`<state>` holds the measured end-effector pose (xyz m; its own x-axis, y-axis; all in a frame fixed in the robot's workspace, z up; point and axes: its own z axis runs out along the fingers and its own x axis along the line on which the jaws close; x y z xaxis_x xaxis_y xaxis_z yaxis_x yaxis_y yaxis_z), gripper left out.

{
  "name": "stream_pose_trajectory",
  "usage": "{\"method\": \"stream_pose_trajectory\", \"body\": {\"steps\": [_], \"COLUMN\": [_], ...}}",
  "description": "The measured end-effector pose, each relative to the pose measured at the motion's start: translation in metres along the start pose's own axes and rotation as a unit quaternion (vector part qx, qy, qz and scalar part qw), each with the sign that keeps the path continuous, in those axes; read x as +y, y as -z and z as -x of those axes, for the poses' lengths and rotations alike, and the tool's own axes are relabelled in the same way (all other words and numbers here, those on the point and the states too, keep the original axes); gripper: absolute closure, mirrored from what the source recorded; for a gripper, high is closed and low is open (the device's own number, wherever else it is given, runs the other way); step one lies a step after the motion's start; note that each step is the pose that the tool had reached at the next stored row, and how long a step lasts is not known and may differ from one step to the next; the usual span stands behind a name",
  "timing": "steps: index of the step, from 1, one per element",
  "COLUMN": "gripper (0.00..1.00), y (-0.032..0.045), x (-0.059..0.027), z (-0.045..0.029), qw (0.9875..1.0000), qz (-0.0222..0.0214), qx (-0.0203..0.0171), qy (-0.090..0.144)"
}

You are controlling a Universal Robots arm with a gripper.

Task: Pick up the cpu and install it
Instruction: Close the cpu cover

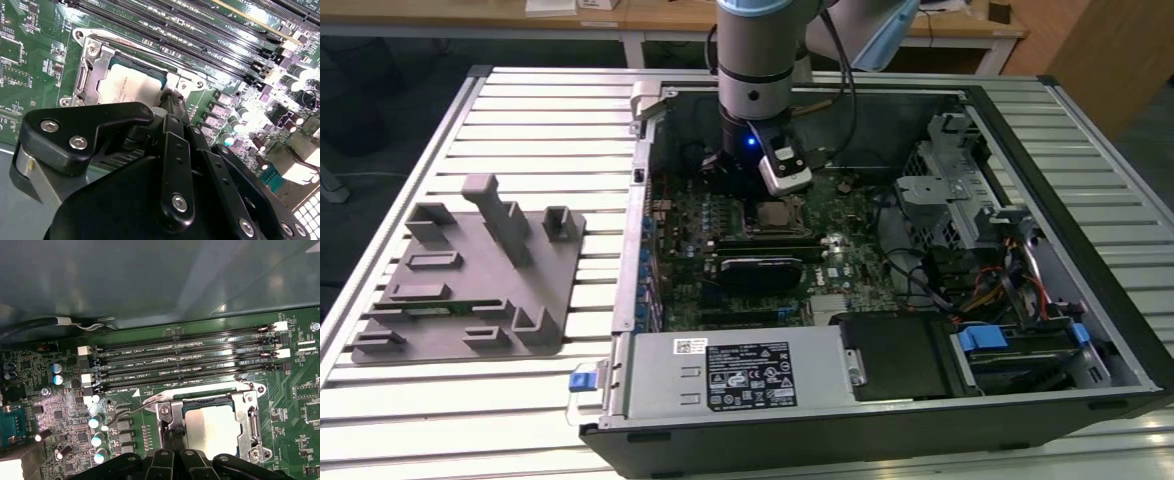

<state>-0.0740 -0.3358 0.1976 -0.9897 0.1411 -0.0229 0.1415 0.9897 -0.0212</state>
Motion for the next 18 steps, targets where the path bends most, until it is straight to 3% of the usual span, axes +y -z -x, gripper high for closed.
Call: {"method": "stream_pose_trajectory", "body": {"steps": [11,18], "gripper": [0.89,0.89], "y": [0.0005,0.0081], "x": [0.0,-0.0002], "z": [-0.0002,0.0001], "qw": [1.0,1.0], "qz": [0.0001,0.0026], "qx": [0.0,0.0004], "qy": [0.0,0.0]}}
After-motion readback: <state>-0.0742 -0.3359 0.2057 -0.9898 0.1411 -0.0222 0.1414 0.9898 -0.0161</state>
